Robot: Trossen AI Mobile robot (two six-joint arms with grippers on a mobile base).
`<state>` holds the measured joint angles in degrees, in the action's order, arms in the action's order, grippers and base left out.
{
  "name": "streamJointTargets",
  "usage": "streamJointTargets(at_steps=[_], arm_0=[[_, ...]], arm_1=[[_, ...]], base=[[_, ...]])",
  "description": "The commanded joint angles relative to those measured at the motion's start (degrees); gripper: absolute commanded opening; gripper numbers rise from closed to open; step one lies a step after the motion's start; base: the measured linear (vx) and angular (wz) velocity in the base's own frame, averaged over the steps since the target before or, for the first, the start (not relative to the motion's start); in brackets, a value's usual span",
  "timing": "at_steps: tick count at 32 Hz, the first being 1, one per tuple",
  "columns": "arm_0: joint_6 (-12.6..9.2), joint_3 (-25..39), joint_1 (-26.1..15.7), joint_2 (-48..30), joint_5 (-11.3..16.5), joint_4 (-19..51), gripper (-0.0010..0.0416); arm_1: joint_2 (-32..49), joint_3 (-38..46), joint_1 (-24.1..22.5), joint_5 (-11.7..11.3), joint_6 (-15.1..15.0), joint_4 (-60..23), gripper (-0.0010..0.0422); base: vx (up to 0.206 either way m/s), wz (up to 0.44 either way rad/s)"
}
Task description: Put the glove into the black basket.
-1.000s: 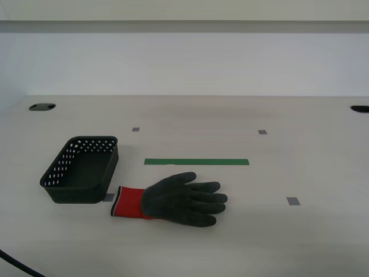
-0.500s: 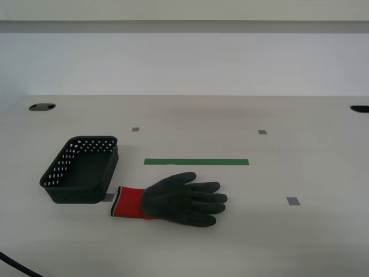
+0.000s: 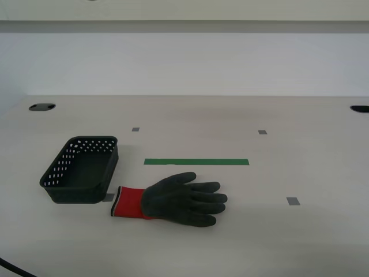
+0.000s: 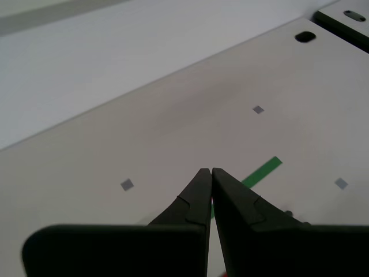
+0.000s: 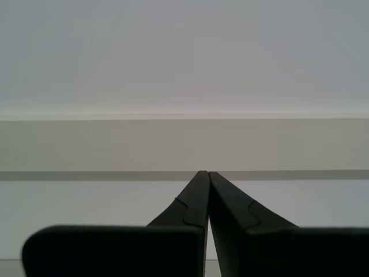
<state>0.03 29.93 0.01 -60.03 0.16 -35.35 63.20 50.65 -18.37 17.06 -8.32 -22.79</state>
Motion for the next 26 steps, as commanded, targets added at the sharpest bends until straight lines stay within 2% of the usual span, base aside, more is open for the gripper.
streamJointTargets(at_steps=[1,4,11,16,26], arm_0=[[0.0,0.1,0.0,0.0,0.0,-0.1,0.0],[0.0,0.1,0.0,0.0,0.0,-0.2,0.0],[0.0,0.1,0.0,0.0,0.0,-0.1,0.0001],[0.0,0.1,0.0,0.0,0.0,-0.1,0.0001],[0.0,0.1,0.0,0.0,0.0,-0.1,0.0001]], arm_1=[[4.2,3.7,-2.7,-0.5,2.8,-5.8,-0.0001],[8.7,7.2,-5.2,-2.1,1.8,-9.9,-0.0001],[20.7,15.5,-11.5,-2.1,-0.9,-19.7,-0.0001],[27.4,19.5,-15.6,-2.1,-3.0,-23.9,-0.0001],[39.3,20.7,-20.9,-2.2,-3.3,-23.3,-0.0001]], base=[[0.0,0.0],[0.0,0.0],[0.0,0.0],[0.0,0.0],[0.0,0.0]])
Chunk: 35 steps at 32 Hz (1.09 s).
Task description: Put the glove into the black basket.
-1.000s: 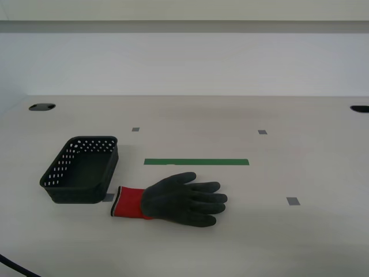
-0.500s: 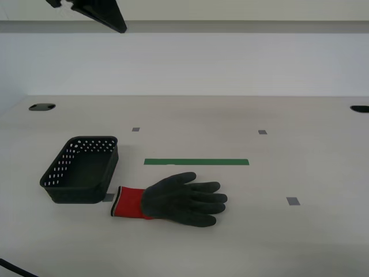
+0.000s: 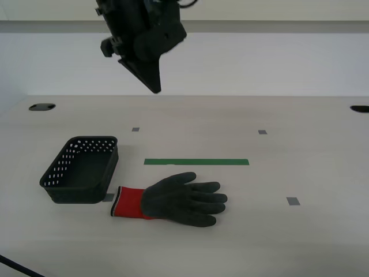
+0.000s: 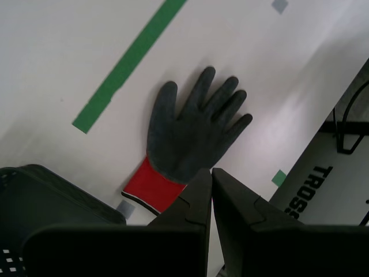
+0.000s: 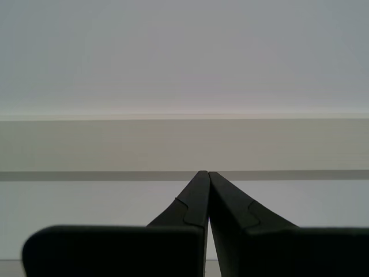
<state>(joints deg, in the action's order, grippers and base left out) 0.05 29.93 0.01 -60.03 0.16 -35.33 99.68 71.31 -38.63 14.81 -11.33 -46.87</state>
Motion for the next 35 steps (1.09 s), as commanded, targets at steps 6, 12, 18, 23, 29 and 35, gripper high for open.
streamJointTargets(at_steps=[6,12,18,23,29,35], arm_0=[[0.0,0.1,0.0,0.0,0.0,-0.2,0.0001],[0.0,0.1,0.0,0.0,0.0,-0.2,0.0001],[0.0,0.1,0.0,0.0,0.0,-0.1,0.0001],[0.0,0.1,0.0,0.0,0.0,0.1,0.0],[0.0,0.1,0.0,0.0,0.0,0.3,0.0001],[0.0,0.1,0.0,0.0,0.0,0.2,0.0001]], arm_1=[[11.7,0.0,-1.3,0.0,0.0,5.1,-0.0001],[19.1,0.0,-3.2,0.1,0.0,8.7,-0.0001],[26.9,1.2,-8.4,0.6,1.8,11.1,0.0],[33.3,7.6,-11.9,0.0,0.8,11.1,-0.0001],[34.3,16.1,-12.6,-0.3,-3.3,12.6,-0.0001],[35.7,17.7,-13.0,-0.7,-5.9,12.2,-0.0001]], base=[[0.0,0.0],[0.0,0.0],[0.0,0.0],[0.0,0.0],[0.0,0.0],[0.0,0.0]])
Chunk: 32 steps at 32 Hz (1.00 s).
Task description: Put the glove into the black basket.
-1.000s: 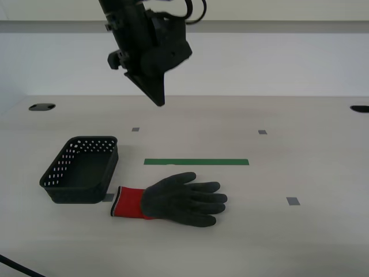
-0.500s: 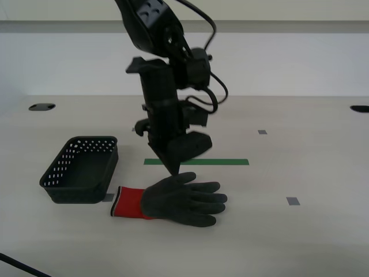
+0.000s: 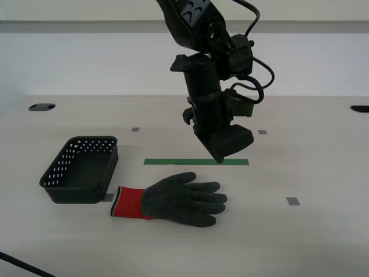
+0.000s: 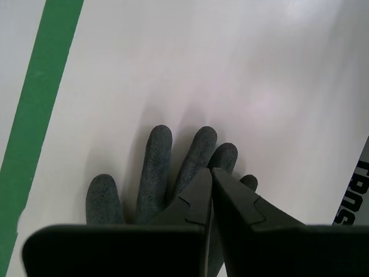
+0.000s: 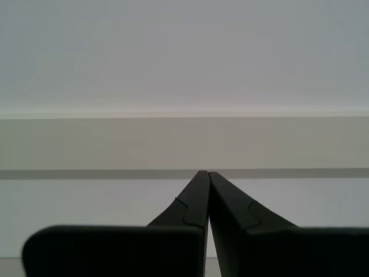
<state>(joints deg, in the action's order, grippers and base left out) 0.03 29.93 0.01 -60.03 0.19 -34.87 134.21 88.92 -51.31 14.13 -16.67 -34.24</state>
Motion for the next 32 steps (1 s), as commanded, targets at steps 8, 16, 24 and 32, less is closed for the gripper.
streamJointTargets(at_steps=[8,16,24,32], arm_0=[[0.0,0.1,0.0,0.0,0.0,0.6,0.0001],[0.0,0.1,0.0,0.0,0.0,1.0,0.0001],[0.0,0.1,0.0,0.0,0.0,1.1,0.0],[0.0,0.1,0.0,0.0,0.0,1.0,0.0001]], arm_1=[[8.1,0.2,-1.4,-0.2,-1.4,1.3,-0.0001],[12.6,2.2,-1.7,-2.5,-2.2,3.0,0.0],[13.9,2.3,-1.9,-3.2,-5.7,2.2,0.0],[13.9,6.3,-1.9,-3.2,-3.9,-3.9,0.0136]], base=[[0.0,0.0],[0.0,0.0],[0.0,0.0],[0.0,0.0]])
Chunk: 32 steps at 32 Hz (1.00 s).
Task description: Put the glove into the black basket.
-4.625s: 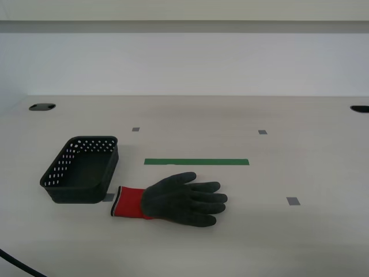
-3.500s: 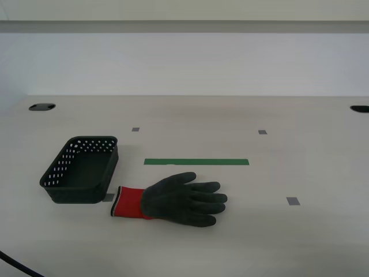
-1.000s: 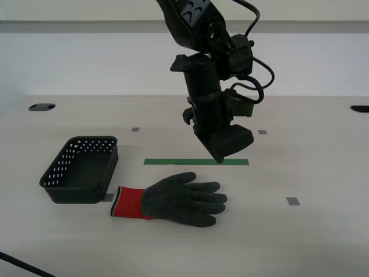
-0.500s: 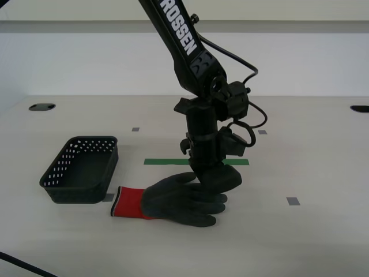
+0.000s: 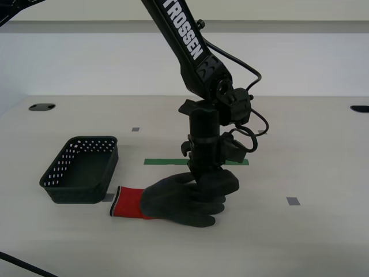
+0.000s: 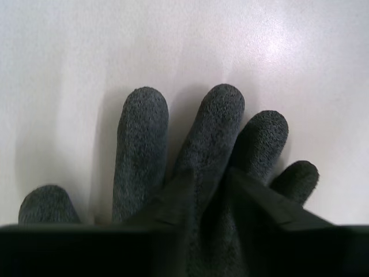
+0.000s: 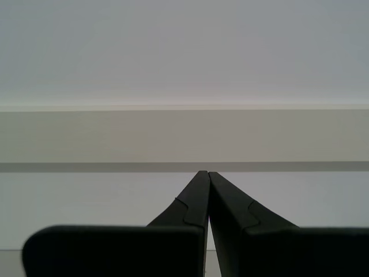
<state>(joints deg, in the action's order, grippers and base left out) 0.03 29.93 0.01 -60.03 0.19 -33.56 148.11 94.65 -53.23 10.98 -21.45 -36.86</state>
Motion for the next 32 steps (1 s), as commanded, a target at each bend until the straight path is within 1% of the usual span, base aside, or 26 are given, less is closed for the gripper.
streamJointTargets(at_steps=[1,3,4,6,7,9,11,14,15,19,21,24,26,28,30,31,32], arm_0=[[0.0,0.1,0.0,0.0,0.0,-0.3,0.0001],[0.0,0.1,0.0,0.0,0.0,-0.3,0.0001],[0.0,0.1,0.0,0.0,0.0,-0.2,0.0001],[0.0,0.1,0.0,0.0,0.0,-0.3,0.0001],[0.0,0.1,0.0,0.0,0.0,-0.2,0.0],[0.0,0.1,0.0,0.0,0.0,-0.2,0.0001],[0.0,0.1,0.0,0.0,0.0,-0.2,0.0001],[0.0,0.1,0.0,0.0,0.0,-0.2,0.0001],[0.0,0.1,0.0,0.0,0.0,-0.2,0.0001],[0.0,0.1,0.0,0.0,0.0,-0.2,0.0001],[0.0,0.1,0.0,0.0,0.0,-0.3,0.0001],[0.0,0.1,0.0,0.0,0.0,-0.2,0.0001],[0.0,0.1,0.0,0.0,0.0,-0.2,0.0],[0.0,0.1,0.0,0.0,0.0,0.0,0.0],[0.0,0.1,0.0,0.0,0.0,0.2,0.0],[0.0,0.1,0.0,0.0,0.0,0.2,0.0001],[0.0,0.1,0.0,0.0,0.0,0.2,0.0001]], arm_1=[[0.0,0.6,0.0,0.0,1.2,-1.4,0.015],[0.0,0.5,-0.2,0.0,1.6,-2.4,0.0188],[0.1,-0.1,-0.6,0.0,1.3,-2.8,0.0225],[0.7,-0.2,-0.8,-0.1,1.4,-2.7,0.0251],[0.7,-0.2,-0.8,-1.8,1.4,-2.1,0.0254],[0.7,-0.2,-0.8,-4.2,1.3,-1.0,0.0249],[0.7,-0.3,-0.8,-4.6,1.3,0.1,0.0214],[0.7,-0.4,-0.8,-4.5,1.3,0.2,0.0183],[0.7,-0.9,-0.8,-4.5,1.3,0.8,0.0164],[0.7,-2.0,-0.8,-4.5,1.3,2.4,0.0135],[1.6,-1.9,-0.8,-4.5,1.5,2.6,0.0128],[3.5,-1.9,-1.0,-4.5,1.6,2.5,0.0128],[4.2,-1.8,-1.0,-4.4,2.6,2.5,0.0128],[4.2,-1.5,-1.0,-4.4,2.6,2.4,0.0112],[3.7,-1.3,-1.1,-4.6,2.6,2.3,0.0008],[3.4,-1.3,-1.1,-4.6,2.7,2.3,-0.0008],[3.1,-1.3,-1.2,-4.6,3.0,2.3,0.0003]], base=[[0.0,0.0],[0.0,0.0],[0.0,0.0],[0.0,0.0],[0.0,0.0],[0.0,0.0],[0.0,0.0],[0.0,0.0],[0.0,0.0],[0.0,0.0],[0.0,0.0],[0.0,0.0],[0.0,0.0],[0.0,0.0],[0.0,0.0],[0.0,0.0],[0.0,0.0]])
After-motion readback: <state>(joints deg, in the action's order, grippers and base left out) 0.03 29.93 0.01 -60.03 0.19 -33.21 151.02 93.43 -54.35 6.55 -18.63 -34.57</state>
